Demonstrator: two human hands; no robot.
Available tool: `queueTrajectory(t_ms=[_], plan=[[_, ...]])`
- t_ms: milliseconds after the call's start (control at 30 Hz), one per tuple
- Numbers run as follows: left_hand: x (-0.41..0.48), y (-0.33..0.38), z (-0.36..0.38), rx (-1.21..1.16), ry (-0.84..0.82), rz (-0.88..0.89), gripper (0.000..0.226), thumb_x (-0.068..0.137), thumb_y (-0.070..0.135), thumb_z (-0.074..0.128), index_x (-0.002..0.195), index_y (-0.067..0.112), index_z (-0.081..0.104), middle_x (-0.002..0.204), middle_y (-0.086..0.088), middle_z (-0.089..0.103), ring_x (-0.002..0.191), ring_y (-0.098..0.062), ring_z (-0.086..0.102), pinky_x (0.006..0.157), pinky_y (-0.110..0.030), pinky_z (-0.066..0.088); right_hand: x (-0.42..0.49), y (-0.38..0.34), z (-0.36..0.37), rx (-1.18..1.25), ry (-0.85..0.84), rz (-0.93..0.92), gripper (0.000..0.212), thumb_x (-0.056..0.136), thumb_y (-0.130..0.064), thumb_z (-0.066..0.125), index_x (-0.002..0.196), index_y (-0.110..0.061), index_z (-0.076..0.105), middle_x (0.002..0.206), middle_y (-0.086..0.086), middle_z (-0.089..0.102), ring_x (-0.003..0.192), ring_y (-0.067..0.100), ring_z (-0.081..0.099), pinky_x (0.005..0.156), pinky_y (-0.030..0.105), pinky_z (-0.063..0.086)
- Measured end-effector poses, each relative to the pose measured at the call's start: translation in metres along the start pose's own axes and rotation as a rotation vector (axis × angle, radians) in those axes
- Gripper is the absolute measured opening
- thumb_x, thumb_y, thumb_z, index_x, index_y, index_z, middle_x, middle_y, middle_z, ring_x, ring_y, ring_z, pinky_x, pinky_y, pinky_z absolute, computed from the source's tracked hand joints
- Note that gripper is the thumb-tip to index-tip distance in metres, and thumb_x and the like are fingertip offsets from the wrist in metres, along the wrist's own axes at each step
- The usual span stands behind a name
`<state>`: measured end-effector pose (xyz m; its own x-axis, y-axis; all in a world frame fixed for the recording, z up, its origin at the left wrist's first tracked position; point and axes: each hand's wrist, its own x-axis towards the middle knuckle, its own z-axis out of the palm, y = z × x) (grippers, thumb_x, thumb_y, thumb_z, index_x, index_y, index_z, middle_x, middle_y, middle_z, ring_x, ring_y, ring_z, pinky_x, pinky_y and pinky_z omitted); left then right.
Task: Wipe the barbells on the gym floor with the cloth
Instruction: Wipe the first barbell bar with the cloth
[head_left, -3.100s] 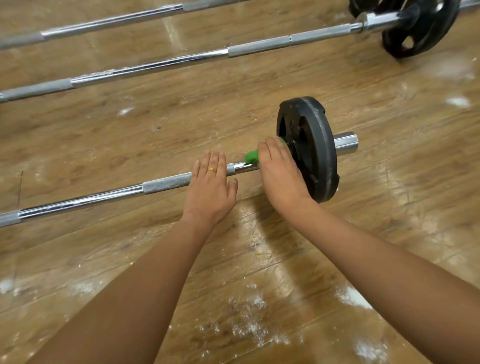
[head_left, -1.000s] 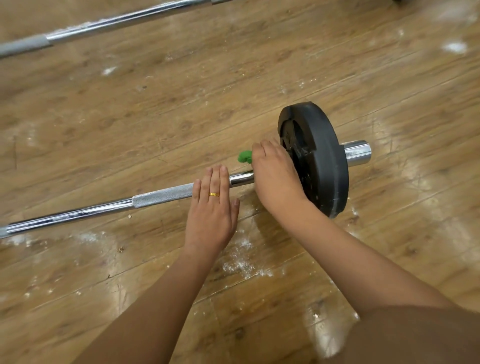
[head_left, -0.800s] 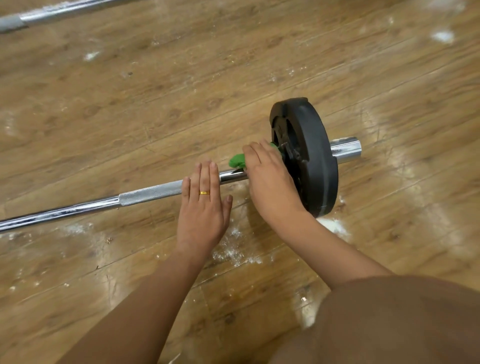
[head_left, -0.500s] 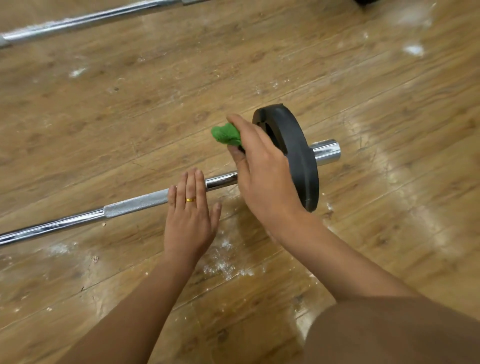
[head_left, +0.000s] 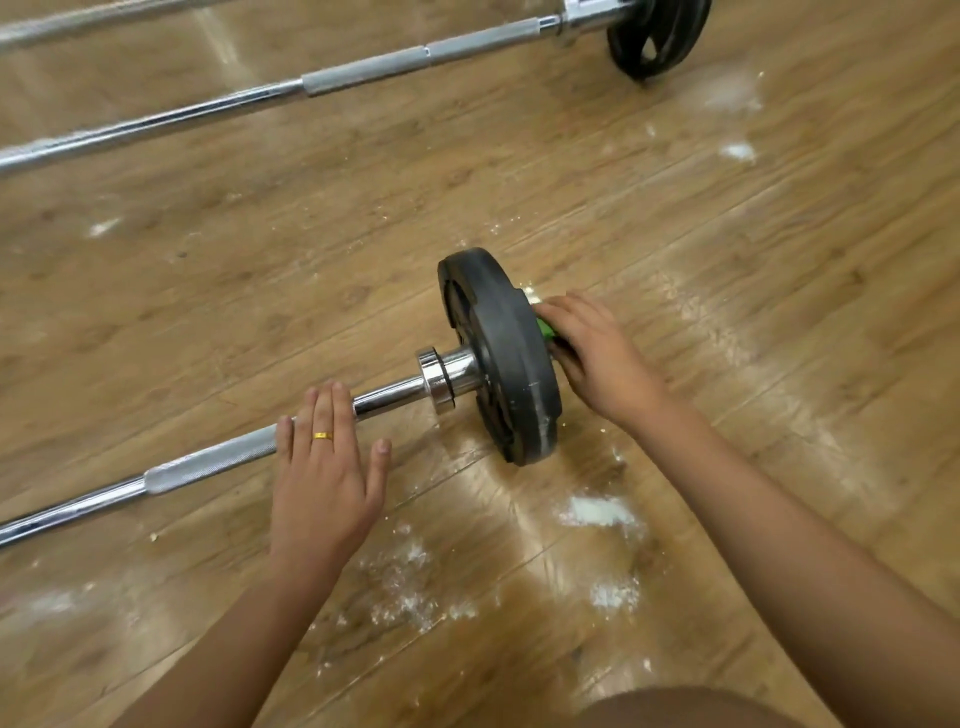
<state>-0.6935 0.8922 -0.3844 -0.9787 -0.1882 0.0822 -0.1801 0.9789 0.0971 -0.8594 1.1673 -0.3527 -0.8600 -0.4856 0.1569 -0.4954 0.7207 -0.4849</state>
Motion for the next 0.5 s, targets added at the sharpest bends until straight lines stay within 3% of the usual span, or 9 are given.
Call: queueTrajectory(t_ms=[133,233,333,400,500], plan=[[0.001,0.000,0.001,-0.003,-0.011,-0.006,0.070,0.103,0.045,0.028,0.155,-0.001,0.027,0.156,-0.021,0.036,0.148,-0.035,0.027,0.121,-0.052,0.017,-0.009,-0.004,0.003,-0.059,-0.098,0.057,0.058,0.099,-0.040,0.036,0.150,-0.011,0.040,0.149,0.006,0.048,0.144,0.028,0.033,0.118,0.057,0.024],[0.002,0.002,-0.001,-0.028,-0.022,-0.023,0.069,0.104,0.046,0.024,0.157,0.001,0.024,0.159,-0.019,0.034,0.151,-0.032,0.022,0.123,-0.051,0.011,-0.015,-0.009,0.006,-0.095,-0.050,0.086,0.059,0.102,-0.044,0.030,0.151,-0.011,0.038,0.150,0.006,0.047,0.148,0.026,0.029,0.123,0.055,0.013],[0.012,0.011,-0.002,-0.043,-0.022,0.041,0.065,0.106,0.042,0.020,0.159,0.006,0.022,0.164,-0.011,0.028,0.155,-0.023,0.016,0.125,-0.048,0.004,-0.003,-0.009,0.008,-0.107,0.011,0.088,0.051,0.102,-0.042,0.031,0.136,-0.011,0.054,0.131,0.004,0.061,0.131,0.023,0.047,0.120,0.049,0.022],[0.026,0.021,-0.002,-0.054,-0.024,0.037,0.063,0.106,0.042,0.018,0.160,0.009,0.022,0.165,-0.006,0.025,0.155,-0.018,0.011,0.125,-0.047,0.000,0.008,-0.009,0.007,-0.131,0.037,0.076,0.047,0.100,-0.043,0.034,0.124,-0.013,0.060,0.118,0.002,0.066,0.115,0.023,0.056,0.111,0.044,0.033],[0.040,0.028,-0.003,-0.085,-0.039,-0.023,0.062,0.105,0.041,0.017,0.155,0.008,0.035,0.159,-0.008,0.039,0.152,-0.021,0.025,0.125,-0.050,0.006,0.009,-0.011,0.015,-0.123,0.095,0.057,0.043,0.099,-0.039,0.038,0.121,-0.012,0.062,0.114,0.003,0.067,0.112,0.025,0.058,0.106,0.044,0.038]])
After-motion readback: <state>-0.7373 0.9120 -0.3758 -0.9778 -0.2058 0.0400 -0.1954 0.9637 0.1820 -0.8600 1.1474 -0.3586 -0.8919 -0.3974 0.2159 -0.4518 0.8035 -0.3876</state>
